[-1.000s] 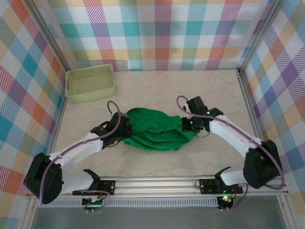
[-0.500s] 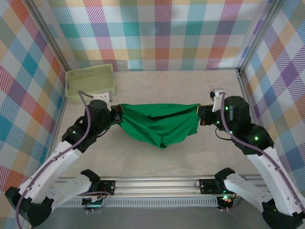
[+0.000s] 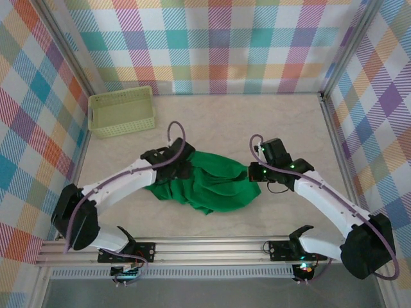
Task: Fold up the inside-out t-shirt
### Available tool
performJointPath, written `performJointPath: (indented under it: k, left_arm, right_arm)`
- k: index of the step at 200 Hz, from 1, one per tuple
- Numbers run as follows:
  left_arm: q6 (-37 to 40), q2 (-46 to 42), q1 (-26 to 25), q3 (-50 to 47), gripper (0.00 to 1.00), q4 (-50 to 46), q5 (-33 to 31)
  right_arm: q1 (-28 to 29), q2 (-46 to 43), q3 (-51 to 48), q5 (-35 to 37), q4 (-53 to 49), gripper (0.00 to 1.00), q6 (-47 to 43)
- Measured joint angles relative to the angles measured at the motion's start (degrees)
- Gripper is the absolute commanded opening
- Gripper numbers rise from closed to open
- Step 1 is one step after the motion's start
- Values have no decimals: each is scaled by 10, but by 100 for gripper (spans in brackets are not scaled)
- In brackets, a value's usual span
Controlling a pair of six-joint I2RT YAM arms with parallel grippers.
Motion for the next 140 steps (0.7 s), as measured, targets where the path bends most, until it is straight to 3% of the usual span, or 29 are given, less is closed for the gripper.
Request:
performJointPath:
  k: [25,87,100,114,140]
  left_arm:
    - [7,-28,-59,11,70,28,18]
    - [-55,99,-61,37,58,53,34]
    - [-69,115,-61,37,49,54,35]
    - [-80,125,-60,37,42,54,34]
    - [-99,136,-59,35,23,62,33]
  right_arm:
    - [0,-20,1,-12,18,0,0]
    - [0,-47,-9,-29,37,0,10]
    - [0,-48,-16,-28,38,0,11]
    - [0,-48,-25,-28,37,7,10]
    - [0,-48,-32,-9,31,39,8]
